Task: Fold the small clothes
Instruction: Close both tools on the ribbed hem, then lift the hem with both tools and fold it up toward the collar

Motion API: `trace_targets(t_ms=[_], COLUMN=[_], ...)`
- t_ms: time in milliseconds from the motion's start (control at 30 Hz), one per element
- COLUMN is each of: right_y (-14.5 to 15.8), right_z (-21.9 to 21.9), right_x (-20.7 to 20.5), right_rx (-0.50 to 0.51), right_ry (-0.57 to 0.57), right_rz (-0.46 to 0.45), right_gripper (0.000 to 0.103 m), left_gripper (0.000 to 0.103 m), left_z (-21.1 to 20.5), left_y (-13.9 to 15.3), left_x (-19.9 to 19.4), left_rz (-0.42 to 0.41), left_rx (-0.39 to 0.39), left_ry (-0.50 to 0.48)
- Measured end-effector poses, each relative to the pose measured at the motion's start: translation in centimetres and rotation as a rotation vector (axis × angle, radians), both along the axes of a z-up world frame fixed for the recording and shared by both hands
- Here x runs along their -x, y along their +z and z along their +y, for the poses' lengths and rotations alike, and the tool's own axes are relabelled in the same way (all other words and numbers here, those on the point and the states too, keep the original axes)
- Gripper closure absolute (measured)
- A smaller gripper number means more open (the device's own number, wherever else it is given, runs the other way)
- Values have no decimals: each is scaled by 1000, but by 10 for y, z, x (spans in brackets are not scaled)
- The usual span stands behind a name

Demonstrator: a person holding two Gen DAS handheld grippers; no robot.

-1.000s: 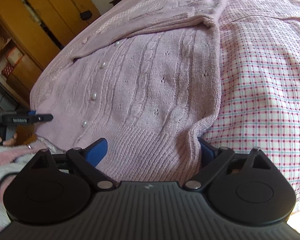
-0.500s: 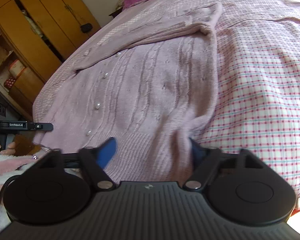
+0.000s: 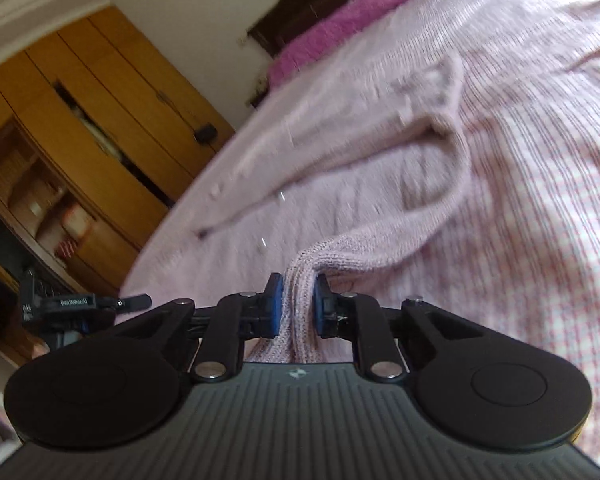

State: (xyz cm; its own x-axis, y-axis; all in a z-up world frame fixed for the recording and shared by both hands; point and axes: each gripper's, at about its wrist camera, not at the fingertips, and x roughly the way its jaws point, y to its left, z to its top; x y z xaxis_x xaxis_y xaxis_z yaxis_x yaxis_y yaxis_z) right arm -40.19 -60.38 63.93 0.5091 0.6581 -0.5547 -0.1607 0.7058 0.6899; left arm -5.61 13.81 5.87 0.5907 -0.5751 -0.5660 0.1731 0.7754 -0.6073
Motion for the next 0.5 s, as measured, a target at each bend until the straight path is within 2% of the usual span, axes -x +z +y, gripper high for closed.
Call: trace_targets(t_ms=[333, 500], right_y=[18, 31], right_z=[3, 5], right_x=[-47, -79], right_rx=[-125, -137], right_ry=[-151, -202], right_rz=[-146, -219], right_gripper=[88, 88], left_gripper=[89, 89], left_z=[9, 20], left_y=[40, 61], left_x=[-18, -31], left_rz=[-127, -183], left_rx=[56, 65], left_ry=[122, 195])
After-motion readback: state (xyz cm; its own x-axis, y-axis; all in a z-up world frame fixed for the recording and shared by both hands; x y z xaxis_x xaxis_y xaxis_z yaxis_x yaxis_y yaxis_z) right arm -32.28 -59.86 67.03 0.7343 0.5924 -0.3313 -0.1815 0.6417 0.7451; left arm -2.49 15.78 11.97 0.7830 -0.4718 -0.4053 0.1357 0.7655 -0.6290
